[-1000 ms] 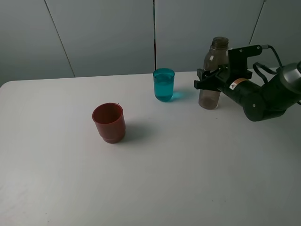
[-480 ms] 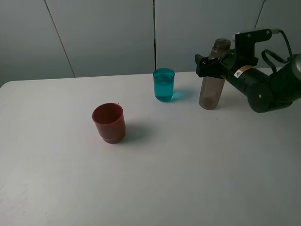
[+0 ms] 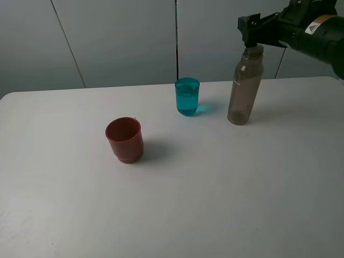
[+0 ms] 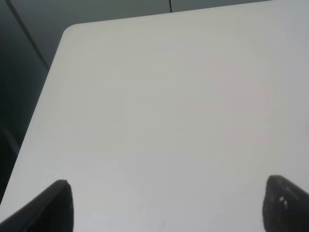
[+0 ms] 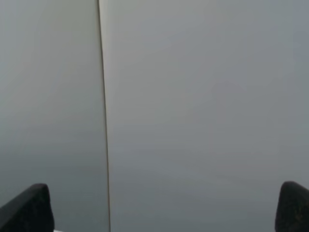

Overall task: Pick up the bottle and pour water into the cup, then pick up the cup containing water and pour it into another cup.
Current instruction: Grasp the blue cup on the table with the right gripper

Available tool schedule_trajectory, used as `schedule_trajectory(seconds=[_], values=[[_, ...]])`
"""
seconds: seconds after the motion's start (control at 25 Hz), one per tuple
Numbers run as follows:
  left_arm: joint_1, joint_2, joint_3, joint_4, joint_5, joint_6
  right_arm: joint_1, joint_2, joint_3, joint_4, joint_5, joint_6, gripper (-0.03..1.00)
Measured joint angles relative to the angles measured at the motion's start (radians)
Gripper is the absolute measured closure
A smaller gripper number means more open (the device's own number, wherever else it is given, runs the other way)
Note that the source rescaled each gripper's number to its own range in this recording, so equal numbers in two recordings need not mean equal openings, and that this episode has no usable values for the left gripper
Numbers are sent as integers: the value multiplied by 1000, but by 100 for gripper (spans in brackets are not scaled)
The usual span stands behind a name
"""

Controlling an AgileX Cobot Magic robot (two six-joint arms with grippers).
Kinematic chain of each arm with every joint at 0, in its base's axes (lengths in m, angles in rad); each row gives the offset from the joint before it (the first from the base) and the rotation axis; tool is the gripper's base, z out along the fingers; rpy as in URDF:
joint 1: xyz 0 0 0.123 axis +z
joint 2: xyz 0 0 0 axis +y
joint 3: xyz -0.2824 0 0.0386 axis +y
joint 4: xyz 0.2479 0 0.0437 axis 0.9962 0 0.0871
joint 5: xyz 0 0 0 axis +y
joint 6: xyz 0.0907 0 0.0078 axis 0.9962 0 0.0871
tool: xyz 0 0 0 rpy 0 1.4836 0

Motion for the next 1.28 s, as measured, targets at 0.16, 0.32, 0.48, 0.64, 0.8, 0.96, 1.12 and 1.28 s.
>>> schedule_trajectory(seconds=[0.16, 0.32, 0.48, 0.64, 0.8, 0.96, 1.12, 1.28], values=[[0, 0, 0, 0, 0, 0, 0, -140, 0, -75, 247, 71, -3], [0, 0, 0, 0, 0, 0, 0, -250, 0, -128, 492, 105, -3], [0, 0, 0, 0, 0, 0, 0, -326, 0, -132, 622, 109, -3], [0, 0, 0, 0, 0, 0, 14, -360, 0, -84, 667, 76, -3], [0, 0, 0, 0, 0, 0, 119, -364, 0, -50, 664, -3, -3], [0, 0, 0, 0, 0, 0, 238, -340, 0, 28, 598, -84, -3], [0, 0, 0, 0, 0, 0, 337, -275, 10, 89, 526, -156, -3], [0, 0, 0, 0, 0, 0, 405, -189, 71, 100, 387, -165, -3]])
